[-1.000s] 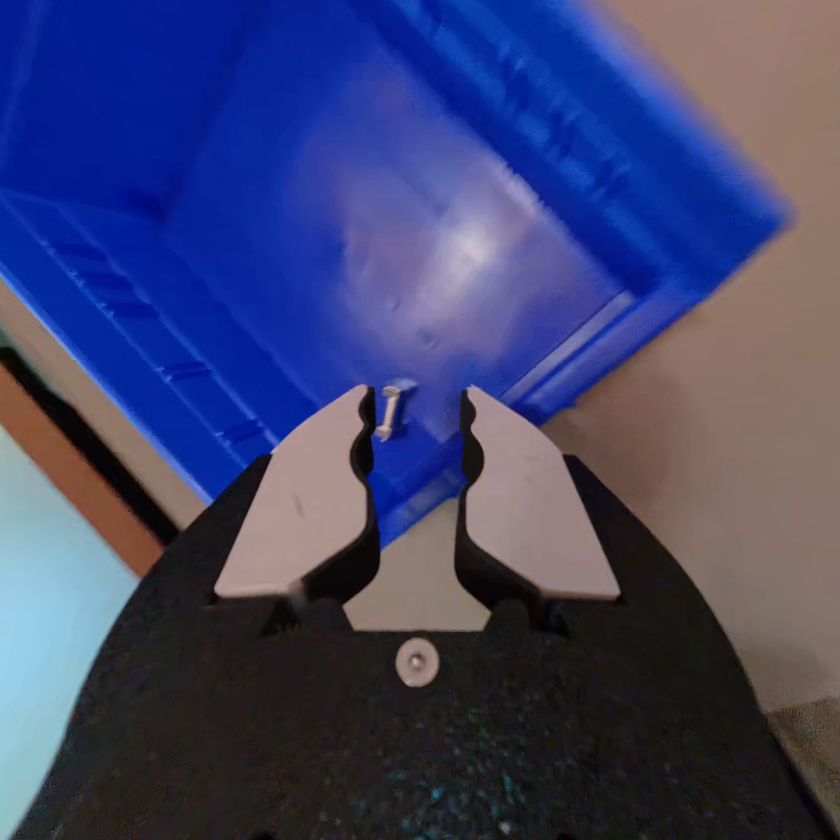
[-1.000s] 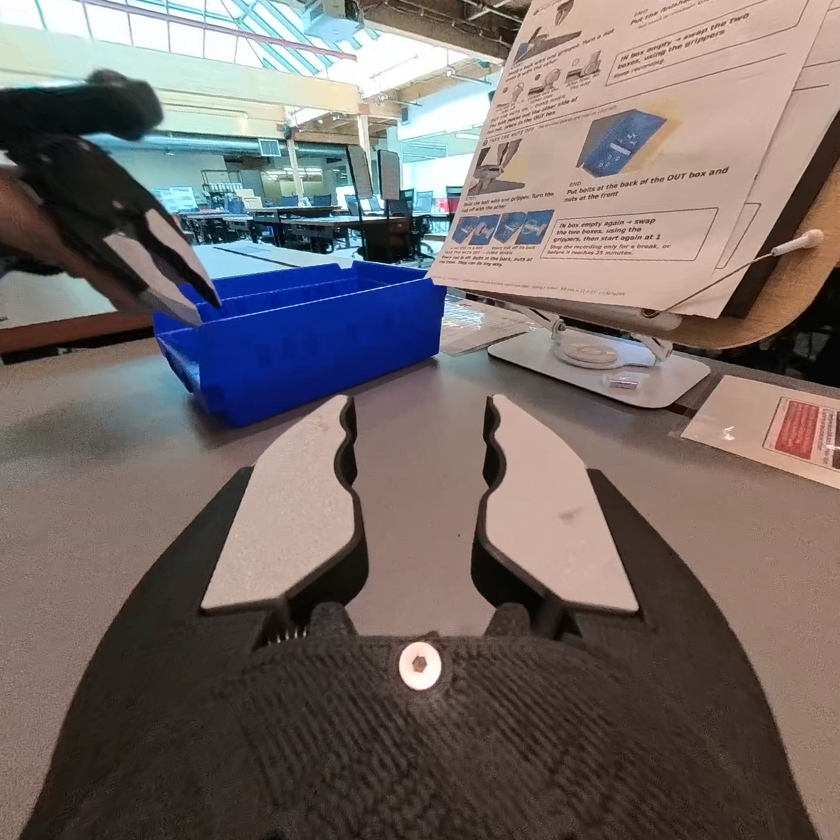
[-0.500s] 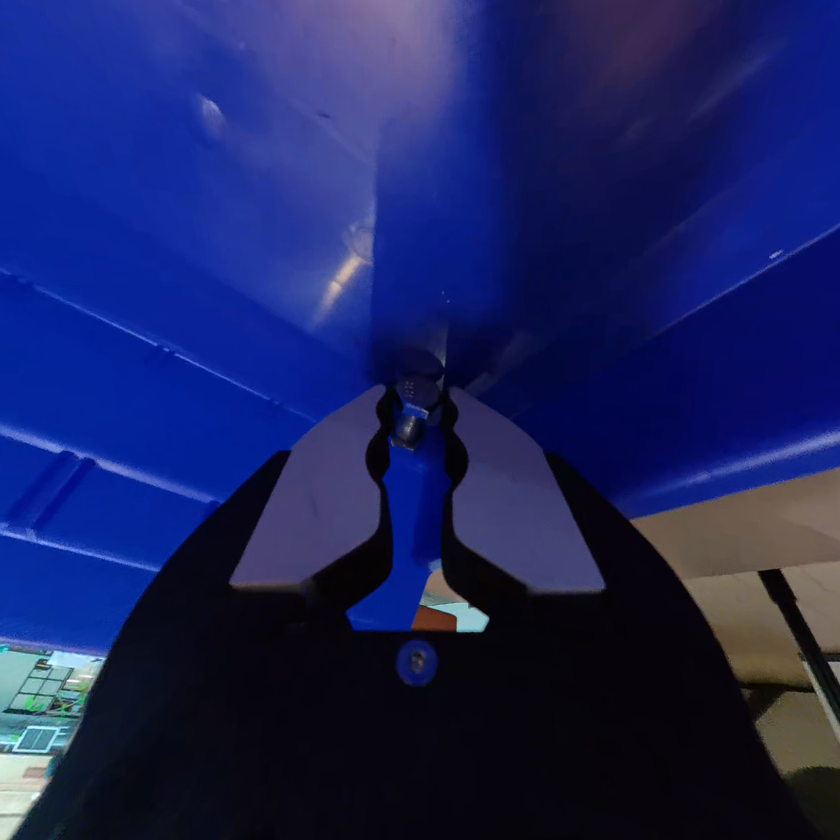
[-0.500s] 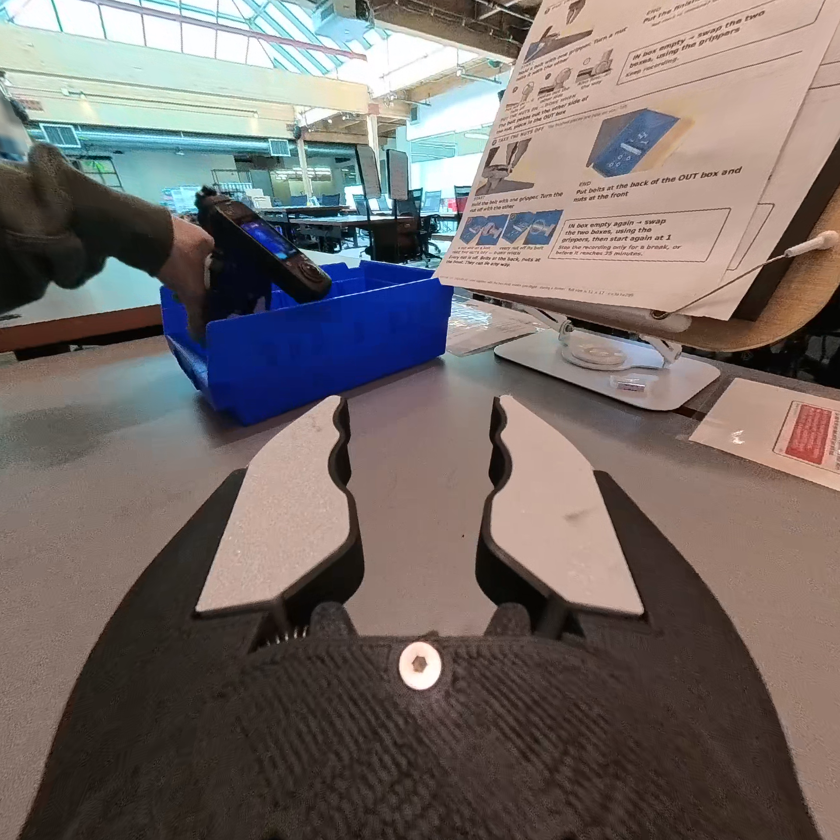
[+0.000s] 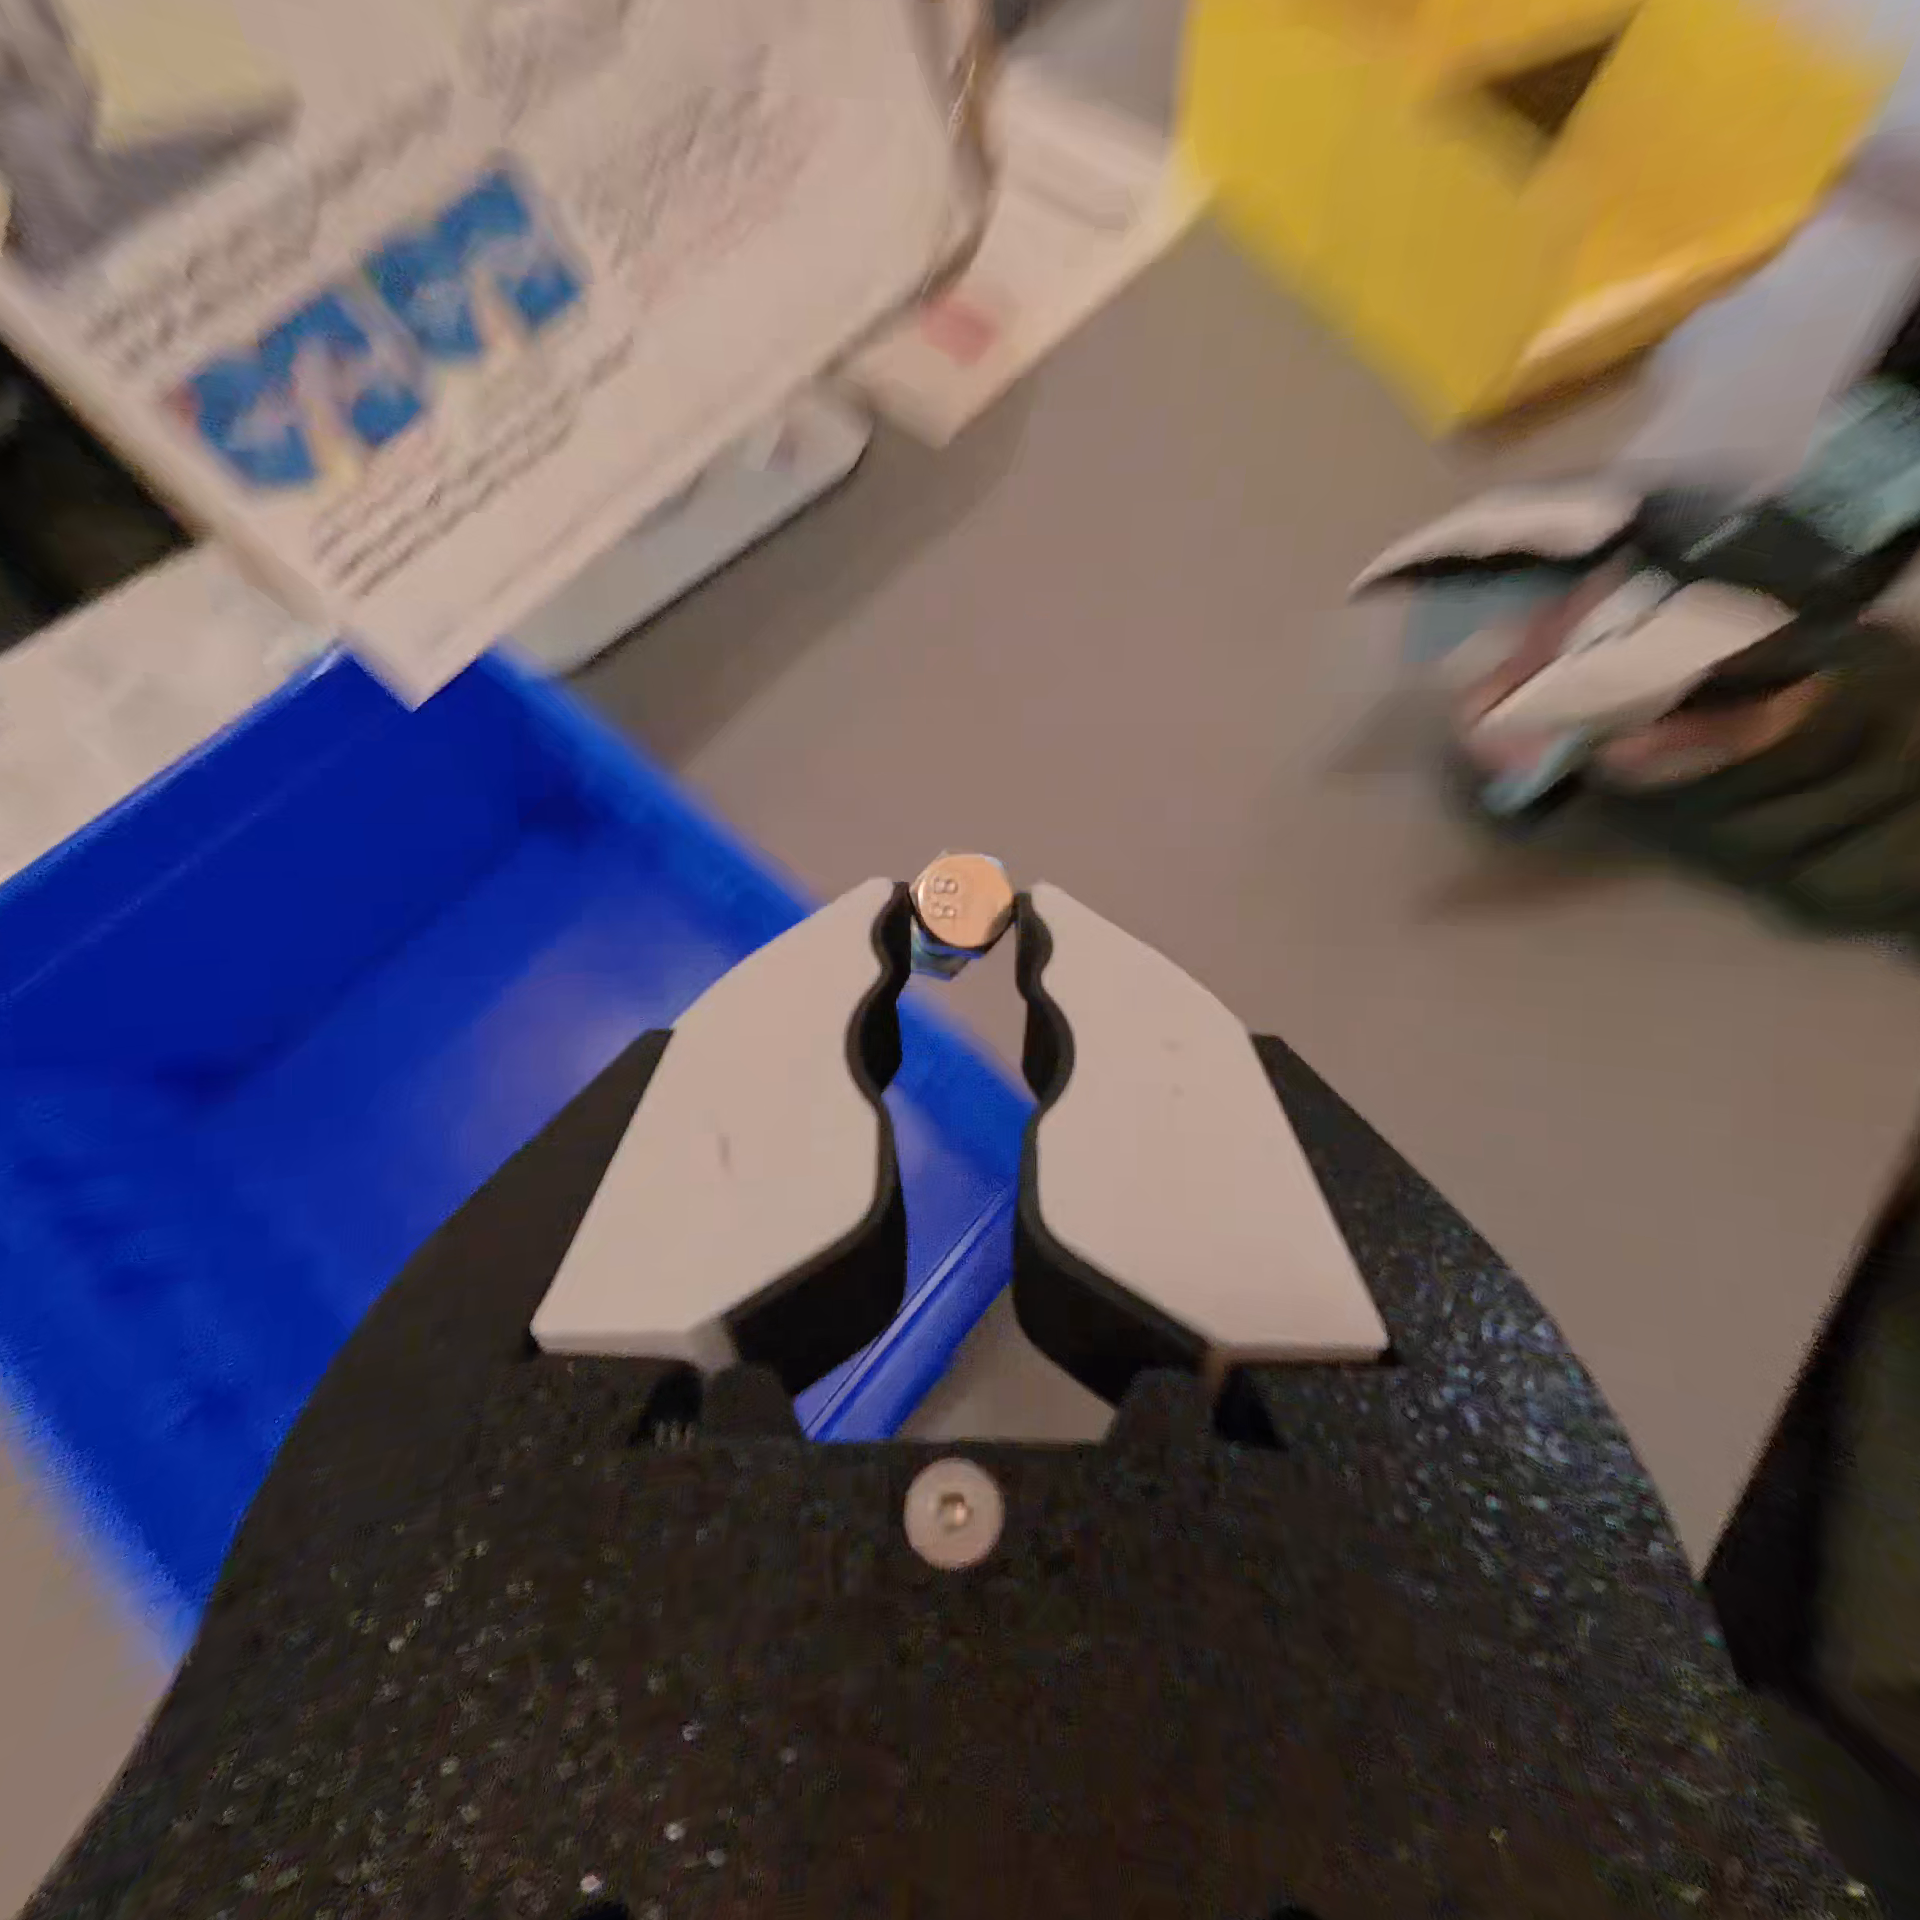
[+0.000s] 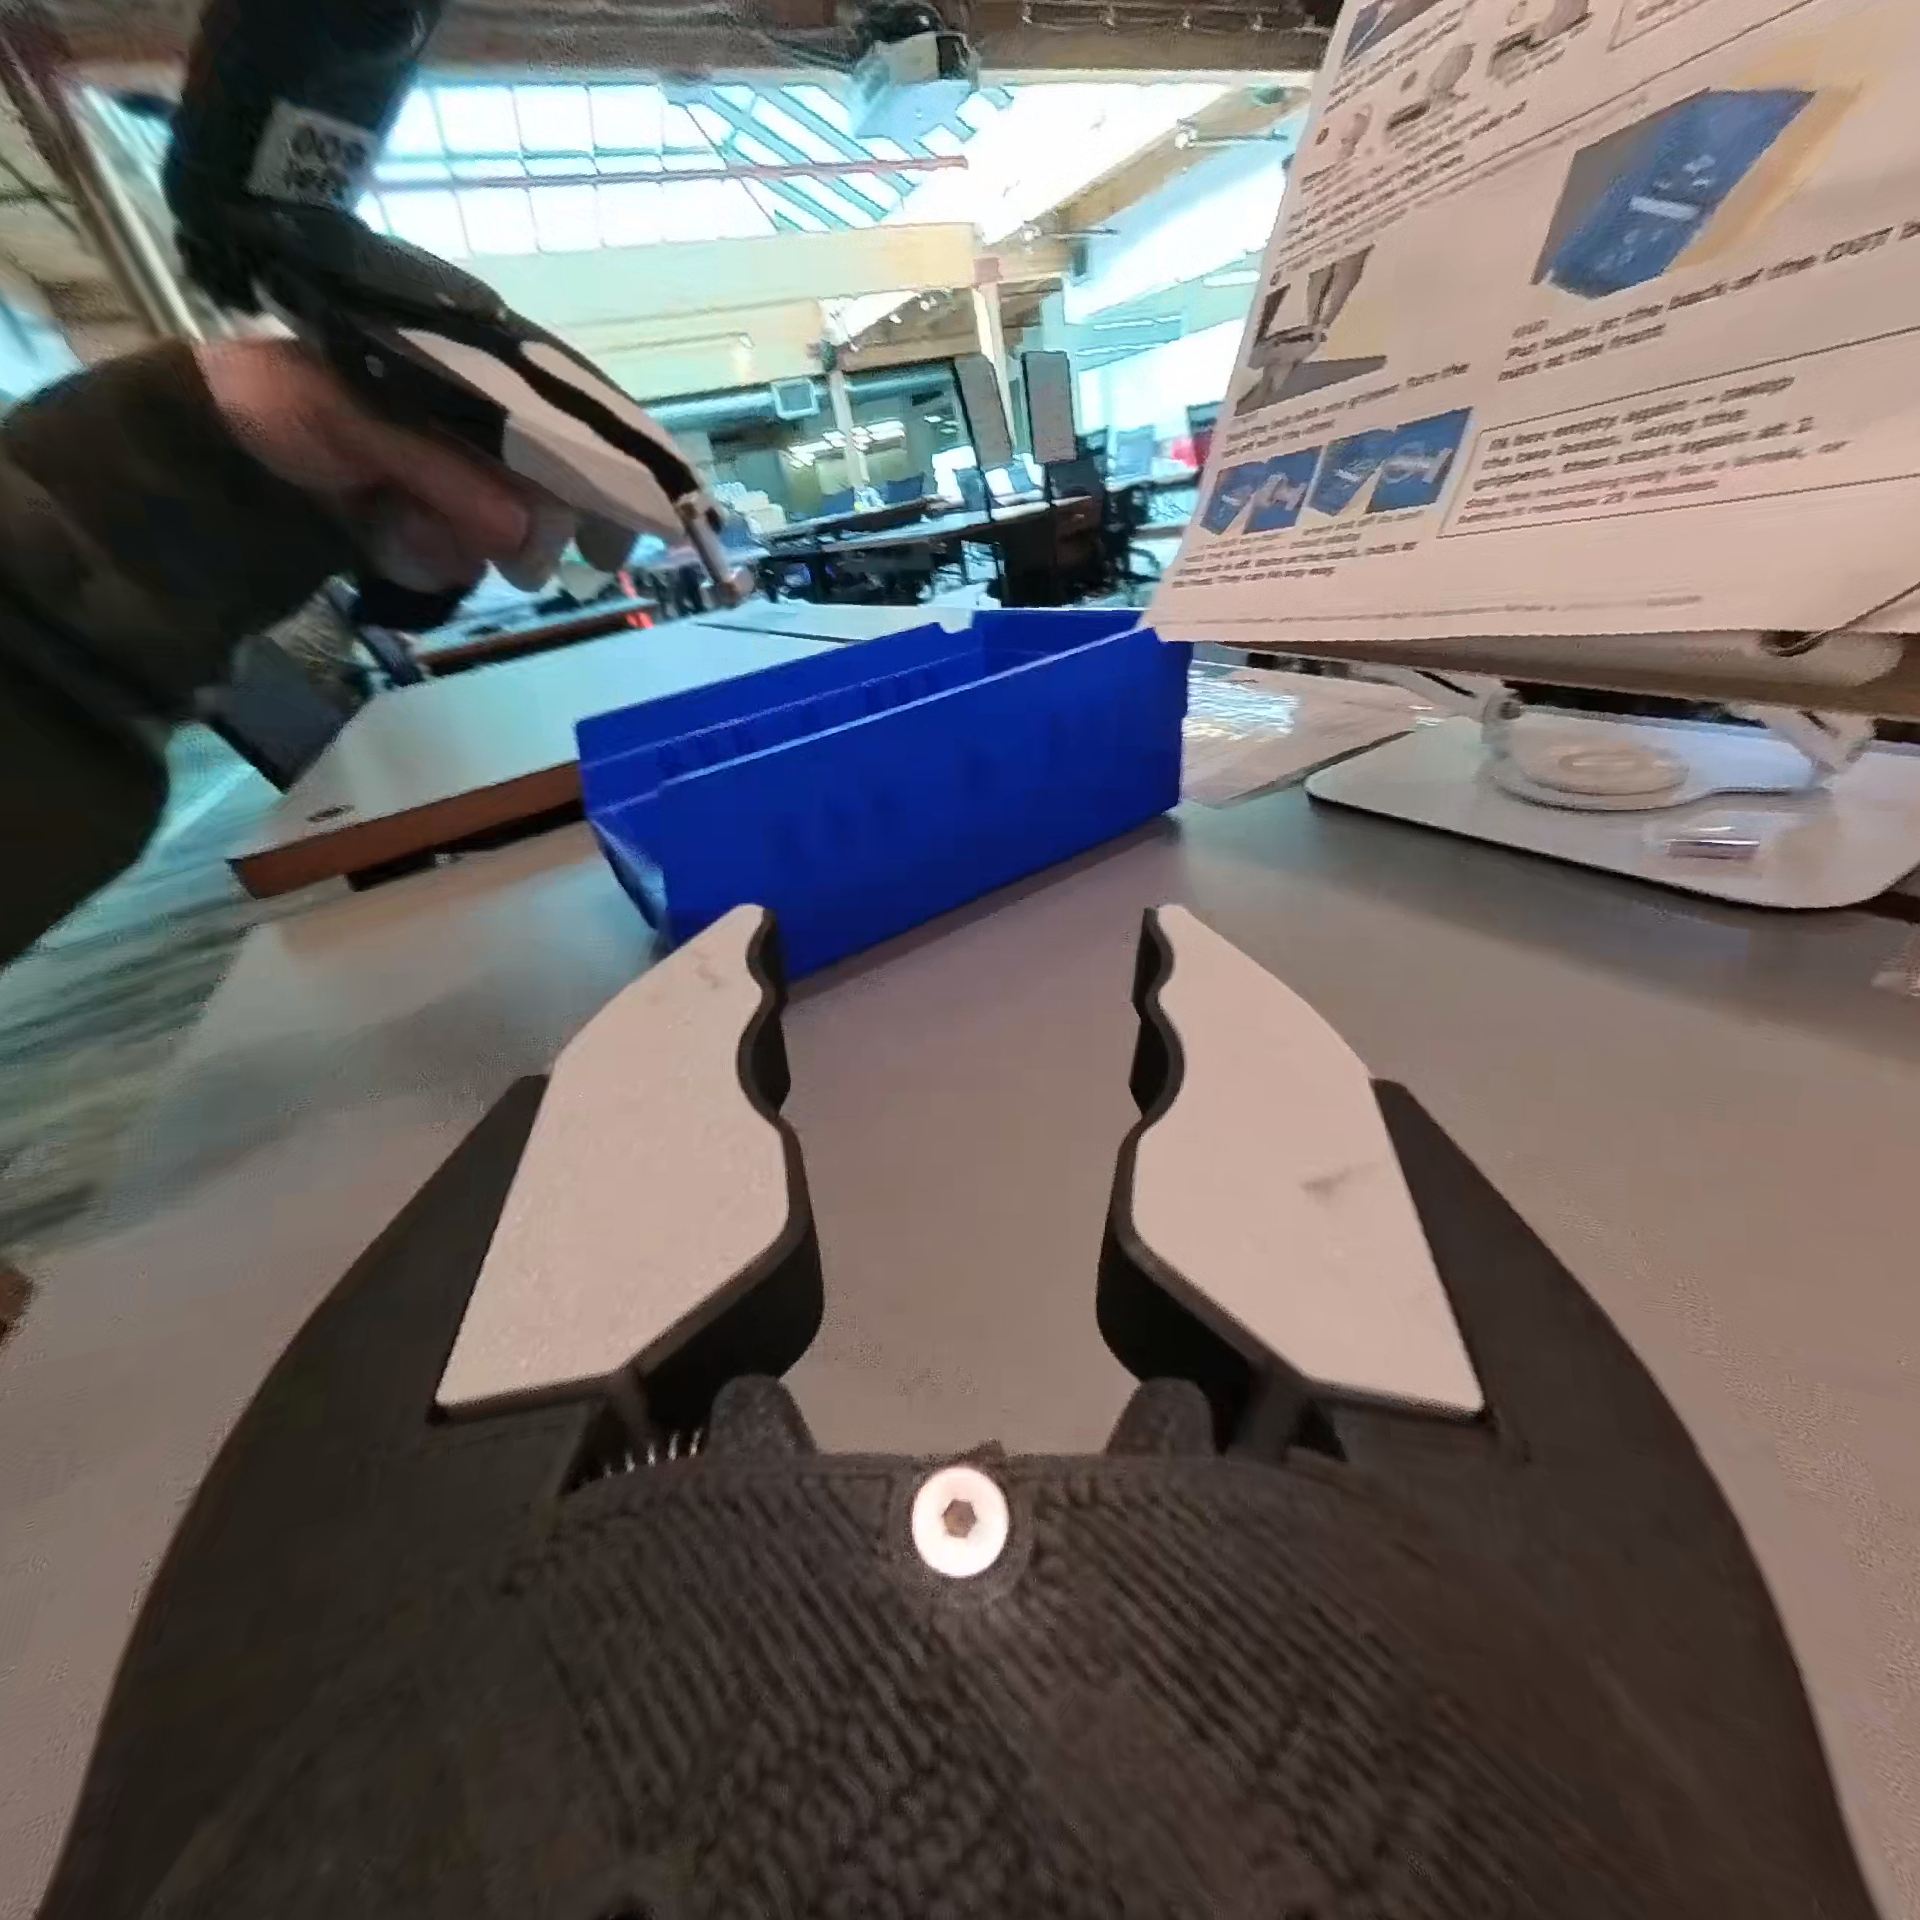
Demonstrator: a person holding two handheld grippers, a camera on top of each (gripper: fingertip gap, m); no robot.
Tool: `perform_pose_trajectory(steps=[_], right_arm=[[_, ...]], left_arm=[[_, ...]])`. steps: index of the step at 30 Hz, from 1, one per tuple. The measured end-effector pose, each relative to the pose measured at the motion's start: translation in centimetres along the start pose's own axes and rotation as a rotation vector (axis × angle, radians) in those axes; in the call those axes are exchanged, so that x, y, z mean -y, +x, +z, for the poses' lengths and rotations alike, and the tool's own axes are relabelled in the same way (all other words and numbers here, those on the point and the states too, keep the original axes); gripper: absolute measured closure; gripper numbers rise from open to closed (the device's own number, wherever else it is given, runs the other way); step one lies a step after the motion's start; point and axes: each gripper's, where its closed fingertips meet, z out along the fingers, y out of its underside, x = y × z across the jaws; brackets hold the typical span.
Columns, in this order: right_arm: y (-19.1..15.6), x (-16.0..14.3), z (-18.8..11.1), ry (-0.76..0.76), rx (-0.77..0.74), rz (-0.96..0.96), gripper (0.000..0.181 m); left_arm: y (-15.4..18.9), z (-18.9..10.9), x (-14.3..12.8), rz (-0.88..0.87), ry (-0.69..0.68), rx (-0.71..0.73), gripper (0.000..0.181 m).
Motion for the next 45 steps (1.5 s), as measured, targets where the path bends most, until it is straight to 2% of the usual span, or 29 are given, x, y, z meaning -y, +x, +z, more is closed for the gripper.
perform_pose_trajectory(steps=[1, 3, 7, 9, 11, 16, 20, 23, 25, 27, 29, 33, 36, 40, 44, 45], right_arm=[[-0.6, 0.4, 0.1, 0.027, 0.028, 0.024, 0.118], [-1.7, 1.5, 0.0, 0.102, 0.035, -0.059, 0.119], [-4.9, 3.5, -0.6, 0.223, 0.013, -0.375, 0.129], [-6.1, 4.0, -0.8, 0.257, 0.018, -0.431, 0.133], [-6.6, 4.3, -0.8, 0.276, 0.014, -0.452, 0.135], [-6.6, 4.1, -1.0, 0.271, 0.019, -0.514, 0.144], [-6.7, 4.0, -1.0, 0.266, 0.009, -0.546, 0.162], [-6.7, 3.9, -1.1, 0.229, 0.006, -0.551, 0.162], [-6.6, 3.6, -1.0, 0.194, 0.024, -0.532, 0.162], [-6.0, 3.0, -0.6, 0.124, 0.031, -0.488, 0.162], [-5.3, 2.1, -0.3, 0.049, 0.056, -0.396, 0.162], [-3.7, -0.1, 0.0, -0.124, 0.085, -0.237, 0.162], [-3.4, -1.5, -0.1, -0.217, 0.108, -0.204, 0.162], [-4.4, -2.3, 0.1, -0.251, 0.170, -0.176, 0.162], [-4.4, -2.8, 0.1, -0.270, 0.176, -0.164, 0.162], [-4.3, -2.8, 0.1, -0.273, 0.176, -0.155, 0.162]], left_arm=[[1.9, 0.1, 1.2, -0.020, 0.095, -0.064, 0.163], [5.4, 0.7, 2.5, -0.070, 0.229, -0.183, 0.162], [11.3, 2.3, 3.3, -0.221, 0.464, -0.420, 0.162], [13.4, 3.3, 3.2, -0.305, 0.546, -0.523, 0.163], [14.9, 4.4, 2.8, -0.359, 0.569, -0.599, 0.163], [16.4, 6.0, 2.4, -0.397, 0.556, -0.651, 0.163], [17.0, 6.7, 2.2, -0.390, 0.532, -0.645, 0.163], [16.9, 6.8, 2.1, -0.344, 0.522, -0.608, 0.163], [16.7, 7.1, 1.8, -0.258, 0.494, -0.543, 0.162], [15.9, 7.8, 1.3, -0.112, 0.436, -0.394, 0.156], [15.2, 8.1, 0.7, 0.148, 0.377, -0.213, 0.153], [14.3, 8.1, -0.2, 0.782, 0.210, 0.161, 0.153], [14.3, 8.7, -0.9, 1.176, 0.089, 0.341, 0.153], [14.2, 10.5, -2.9, 1.342, -0.053, 0.344, 0.156], [14.1, 11.1, -3.9, 1.373, -0.112, 0.331, 0.166], [14.0, 11.3, -4.3, 1.375, -0.138, 0.317, 0.162]])
